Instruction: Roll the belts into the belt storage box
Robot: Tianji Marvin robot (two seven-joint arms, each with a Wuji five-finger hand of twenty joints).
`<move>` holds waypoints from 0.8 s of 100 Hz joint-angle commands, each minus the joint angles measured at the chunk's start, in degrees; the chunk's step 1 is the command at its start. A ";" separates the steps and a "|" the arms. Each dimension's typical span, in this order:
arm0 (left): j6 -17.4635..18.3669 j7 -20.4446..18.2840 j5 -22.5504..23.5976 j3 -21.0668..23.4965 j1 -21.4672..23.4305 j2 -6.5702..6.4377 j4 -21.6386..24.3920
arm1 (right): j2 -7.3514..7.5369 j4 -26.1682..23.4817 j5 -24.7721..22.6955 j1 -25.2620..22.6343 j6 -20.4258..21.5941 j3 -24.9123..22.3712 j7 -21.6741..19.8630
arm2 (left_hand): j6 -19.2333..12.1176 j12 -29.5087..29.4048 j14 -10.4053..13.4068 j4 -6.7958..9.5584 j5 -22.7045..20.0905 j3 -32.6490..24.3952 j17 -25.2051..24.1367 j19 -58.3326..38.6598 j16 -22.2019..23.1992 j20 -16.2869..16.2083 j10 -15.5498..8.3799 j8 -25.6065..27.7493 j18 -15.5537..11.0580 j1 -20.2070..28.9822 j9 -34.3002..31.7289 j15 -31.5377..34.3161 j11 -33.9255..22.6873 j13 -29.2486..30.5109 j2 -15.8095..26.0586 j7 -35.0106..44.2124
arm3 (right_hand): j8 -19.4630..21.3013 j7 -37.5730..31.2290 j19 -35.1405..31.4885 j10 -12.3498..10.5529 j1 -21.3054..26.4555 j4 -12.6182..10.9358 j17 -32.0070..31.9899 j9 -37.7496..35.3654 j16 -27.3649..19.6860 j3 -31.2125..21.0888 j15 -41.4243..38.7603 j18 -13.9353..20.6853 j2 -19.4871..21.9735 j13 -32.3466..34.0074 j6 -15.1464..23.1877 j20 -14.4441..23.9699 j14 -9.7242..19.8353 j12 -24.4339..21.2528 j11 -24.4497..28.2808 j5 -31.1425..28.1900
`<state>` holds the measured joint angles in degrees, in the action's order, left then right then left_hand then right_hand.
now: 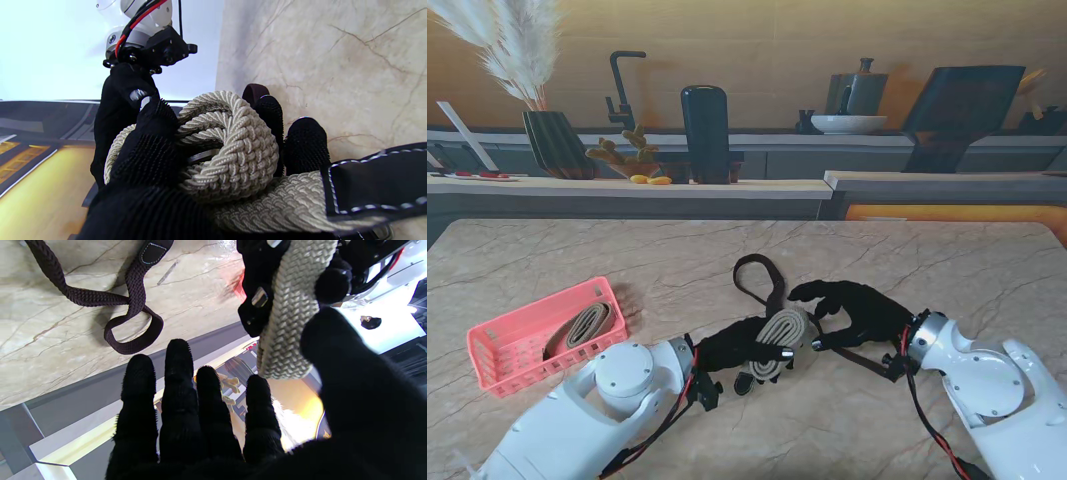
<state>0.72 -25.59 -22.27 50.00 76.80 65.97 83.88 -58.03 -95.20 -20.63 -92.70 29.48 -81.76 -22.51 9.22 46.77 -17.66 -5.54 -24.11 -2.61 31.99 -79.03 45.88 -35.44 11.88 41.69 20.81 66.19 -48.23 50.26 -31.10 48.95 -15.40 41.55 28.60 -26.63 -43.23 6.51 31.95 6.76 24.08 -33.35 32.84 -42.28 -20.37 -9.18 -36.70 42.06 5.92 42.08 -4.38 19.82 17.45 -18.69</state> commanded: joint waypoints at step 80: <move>-1.03 -0.09 -2.12 -0.44 -0.04 0.64 0.19 | -0.80 6.79 6.03 6.49 0.98 10.26 1.10 | -9.41 2.84 3.77 2.49 -4.53 -6.39 -0.40 0.08 1.90 -0.39 -3.44 2.43 -0.98 7.78 -2.74 0.66 -2.71 2.23 7.98 3.08 | -7.58 -28.31 -4.83 -7.28 7.20 5.45 5.34 -24.27 6.34 -2.48 -9.66 -0.73 -0.54 14.17 18.69 0.43 5.10 1.88 7.85 -21.02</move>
<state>0.22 -25.89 -24.10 49.58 76.59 65.78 83.22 -58.03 -88.16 -14.88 -85.92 30.06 -72.78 -21.09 7.19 46.78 -17.69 -5.73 -24.88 -2.61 31.51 -78.32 45.96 -35.44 11.88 43.22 20.70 66.19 -48.23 48.14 -31.10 48.95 -15.48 41.64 20.81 -40.43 -45.90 0.63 37.11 11.10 29.74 -55.93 38.10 -46.53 -28.87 -9.17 -41.83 54.98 15.67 42.16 -0.33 21.14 24.53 -28.88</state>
